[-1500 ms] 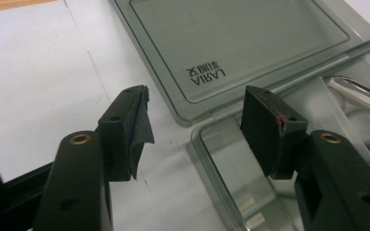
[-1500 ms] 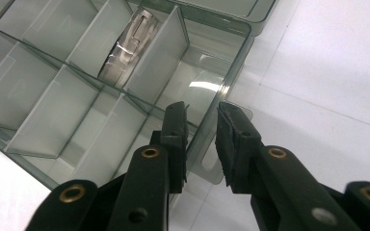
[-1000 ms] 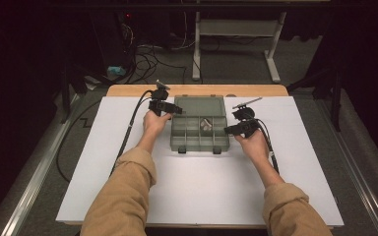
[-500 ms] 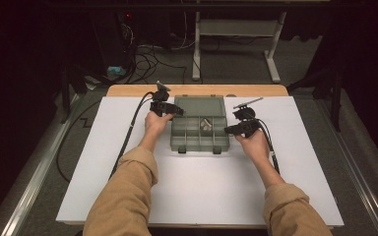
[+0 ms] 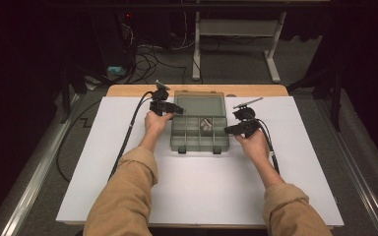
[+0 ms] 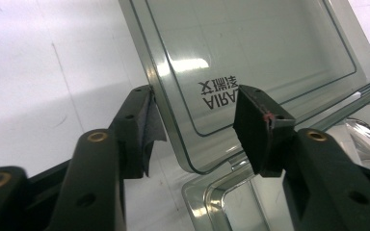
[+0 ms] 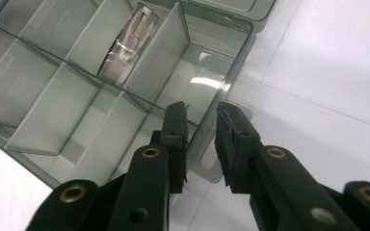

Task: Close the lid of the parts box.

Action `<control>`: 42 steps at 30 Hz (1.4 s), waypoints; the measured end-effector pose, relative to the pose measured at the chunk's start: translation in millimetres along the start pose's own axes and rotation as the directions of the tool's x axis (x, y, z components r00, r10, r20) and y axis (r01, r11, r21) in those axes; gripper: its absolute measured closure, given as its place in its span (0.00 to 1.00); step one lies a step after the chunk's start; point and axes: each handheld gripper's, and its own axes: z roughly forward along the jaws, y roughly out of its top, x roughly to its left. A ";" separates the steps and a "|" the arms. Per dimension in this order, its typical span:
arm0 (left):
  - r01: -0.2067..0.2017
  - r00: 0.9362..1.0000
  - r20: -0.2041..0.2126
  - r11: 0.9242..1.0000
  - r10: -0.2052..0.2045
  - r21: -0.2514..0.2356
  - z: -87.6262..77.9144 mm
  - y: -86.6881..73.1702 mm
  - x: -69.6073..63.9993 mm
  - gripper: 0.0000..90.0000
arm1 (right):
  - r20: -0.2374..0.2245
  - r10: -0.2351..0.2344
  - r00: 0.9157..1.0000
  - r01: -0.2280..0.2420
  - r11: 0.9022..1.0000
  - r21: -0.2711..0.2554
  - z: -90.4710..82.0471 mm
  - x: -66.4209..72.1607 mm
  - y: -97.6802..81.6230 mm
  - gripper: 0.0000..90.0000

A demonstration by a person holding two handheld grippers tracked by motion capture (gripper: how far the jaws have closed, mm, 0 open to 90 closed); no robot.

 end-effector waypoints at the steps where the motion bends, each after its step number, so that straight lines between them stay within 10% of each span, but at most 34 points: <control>1: -0.007 1.000 -0.003 1.000 0.007 -0.003 -1.0 -0.1 -0.8 0.59 | -0.001 0.003 1.000 -0.003 1.000 0.000 0.0 0.0 0.0 0.83; 21: -0.181 0.983 -0.034 0.982 0.179 -0.062 -23.2 -4.8 -18.2 0.72 | 0.020 -0.012 1.000 0.012 1.000 0.000 0.0 2.9 0.0 0.83; 29: -0.269 0.963 -0.056 0.961 0.265 -0.067 -32.6 -11.7 -24.3 0.74 | 0.021 -0.011 1.000 0.011 1.000 -0.003 0.0 3.3 -0.5 0.83; 42: -0.295 0.955 -0.038 0.952 0.293 -0.082 -46.3 -20.1 -25.8 0.76 | 0.024 -0.011 1.000 0.011 1.000 -0.001 0.0 3.9 -0.4 0.83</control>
